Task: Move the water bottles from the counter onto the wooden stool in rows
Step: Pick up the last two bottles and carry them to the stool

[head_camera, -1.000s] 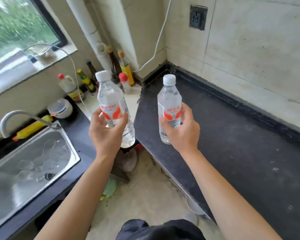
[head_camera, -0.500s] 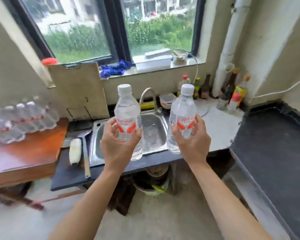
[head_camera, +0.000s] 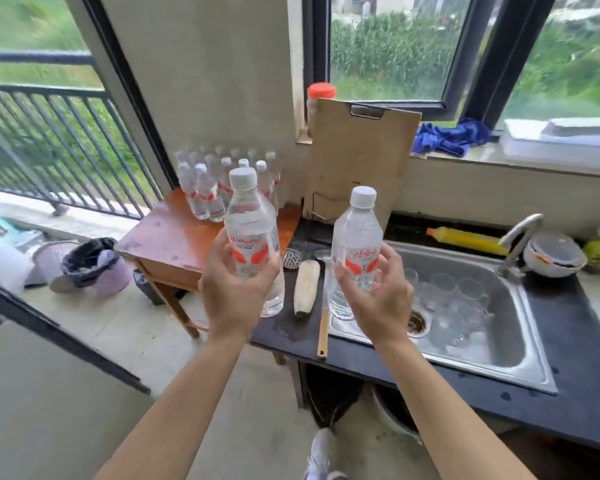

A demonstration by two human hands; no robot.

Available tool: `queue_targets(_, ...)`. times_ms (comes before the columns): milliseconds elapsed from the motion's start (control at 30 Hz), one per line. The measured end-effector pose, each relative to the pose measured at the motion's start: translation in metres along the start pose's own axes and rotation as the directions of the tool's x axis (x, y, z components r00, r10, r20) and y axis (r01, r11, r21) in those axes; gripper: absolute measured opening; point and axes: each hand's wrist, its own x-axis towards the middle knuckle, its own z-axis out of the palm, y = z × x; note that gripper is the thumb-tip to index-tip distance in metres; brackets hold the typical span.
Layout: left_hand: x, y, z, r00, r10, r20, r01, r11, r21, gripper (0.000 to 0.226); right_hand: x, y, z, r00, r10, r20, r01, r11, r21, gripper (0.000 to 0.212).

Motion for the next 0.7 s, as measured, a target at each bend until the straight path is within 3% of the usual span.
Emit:
queue_targets(167, 0.079, -0.042, 0.009, 0.998, -0.053, -0.031, 0.055, 0.996, 0.064, 0.057, 0.044, 0.003, 0.081, 0.997, 0.064, 0.042, -0.066, 0.997, 0.031, 0.063)
queue_targets(467, 0.206, -0.093, 0.027, 0.997, -0.075, 0.033, 0.070, 0.990, 0.126, 0.059, 0.125, -0.006, 0.193, 0.987, 0.128, 0.096, -0.132, 0.991, 0.032, 0.064)
queue_targets(700, 0.302, -0.178, 0.047, 0.956, -0.132, 0.262, 0.099, 0.986, 0.134, 0.070, 0.153, 0.009, 0.287, 0.968, 0.242, 0.068, -0.243, 0.970, -0.004, 0.067)
